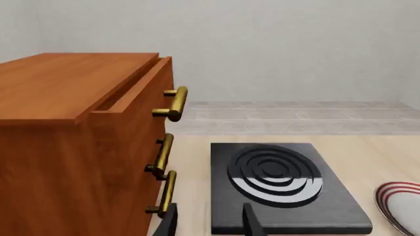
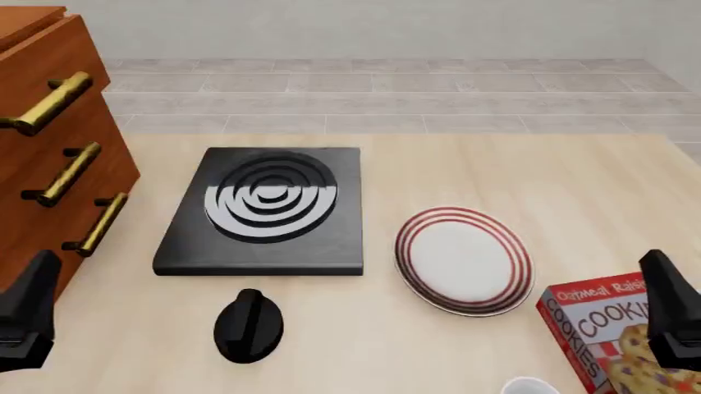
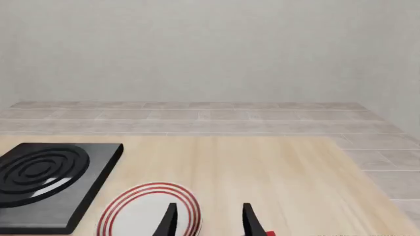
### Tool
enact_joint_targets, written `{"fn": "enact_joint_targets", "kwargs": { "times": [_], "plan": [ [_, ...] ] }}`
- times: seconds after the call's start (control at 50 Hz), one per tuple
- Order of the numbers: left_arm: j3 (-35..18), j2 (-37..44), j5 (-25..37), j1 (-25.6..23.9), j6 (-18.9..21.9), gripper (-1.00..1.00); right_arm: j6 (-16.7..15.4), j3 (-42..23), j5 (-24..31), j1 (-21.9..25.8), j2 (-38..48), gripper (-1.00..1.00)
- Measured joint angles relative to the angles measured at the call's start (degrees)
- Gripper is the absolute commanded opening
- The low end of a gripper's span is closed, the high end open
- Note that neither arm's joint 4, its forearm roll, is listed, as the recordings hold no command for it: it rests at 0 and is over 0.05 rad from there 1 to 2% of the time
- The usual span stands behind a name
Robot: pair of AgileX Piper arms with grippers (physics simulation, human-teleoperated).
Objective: Pick the akita bowl in the top layer of the wooden cabinet and place it on the plate.
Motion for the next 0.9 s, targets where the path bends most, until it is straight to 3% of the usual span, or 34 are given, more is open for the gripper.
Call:
{"fn": "enact_joint_targets", "kwargs": {
  "times": [0.42,0.9],
  "plan": [
    [-2.2,0.1,0.4,-0.3,1.6,1.0,0.6,0.1,-1.2,-0.2,1.3,1.0],
    [-10.8,1.8,5.3,-0.2,2.3,1.0,0.6,-0.1,-0.9,-0.1,1.3,1.0]
  ]
}}
